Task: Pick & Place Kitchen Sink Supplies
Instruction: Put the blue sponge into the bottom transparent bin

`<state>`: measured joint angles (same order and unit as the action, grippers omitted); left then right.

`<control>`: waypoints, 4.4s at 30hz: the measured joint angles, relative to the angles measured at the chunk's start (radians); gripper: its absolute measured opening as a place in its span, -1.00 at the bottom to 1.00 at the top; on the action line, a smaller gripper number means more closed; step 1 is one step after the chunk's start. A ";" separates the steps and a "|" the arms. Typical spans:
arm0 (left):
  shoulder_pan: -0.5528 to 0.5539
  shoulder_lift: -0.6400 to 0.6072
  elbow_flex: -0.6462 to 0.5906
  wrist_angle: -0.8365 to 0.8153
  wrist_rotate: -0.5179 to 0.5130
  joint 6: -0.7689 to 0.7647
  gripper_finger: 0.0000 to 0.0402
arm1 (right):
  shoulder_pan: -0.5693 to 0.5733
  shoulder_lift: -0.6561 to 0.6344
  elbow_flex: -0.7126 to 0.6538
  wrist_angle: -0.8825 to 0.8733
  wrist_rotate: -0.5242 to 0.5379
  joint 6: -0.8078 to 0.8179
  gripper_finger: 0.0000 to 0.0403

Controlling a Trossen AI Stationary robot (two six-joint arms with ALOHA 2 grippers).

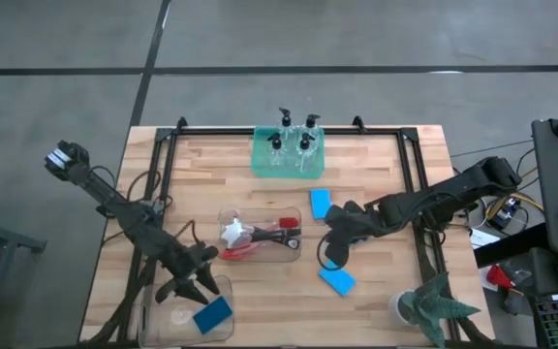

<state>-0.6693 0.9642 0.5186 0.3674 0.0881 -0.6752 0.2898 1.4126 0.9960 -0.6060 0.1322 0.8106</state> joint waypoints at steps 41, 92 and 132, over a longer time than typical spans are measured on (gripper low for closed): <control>0.021 0.226 0.010 0.560 -0.168 0.733 -0.14 | 0.081 0.302 -0.056 0.075 -0.236 0.173 -0.81; 0.105 0.233 0.018 0.514 -0.719 0.788 -0.14 | 0.151 0.288 0.358 0.762 0.694 -0.778 -0.96; 0.157 0.236 0.018 0.495 -0.719 0.772 -0.15 | 0.129 0.401 0.368 0.953 0.781 -0.785 -0.96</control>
<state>-0.5121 1.2001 0.5362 0.8623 -0.6309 0.0971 0.4187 1.8133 1.3643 0.3474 0.9129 0.0251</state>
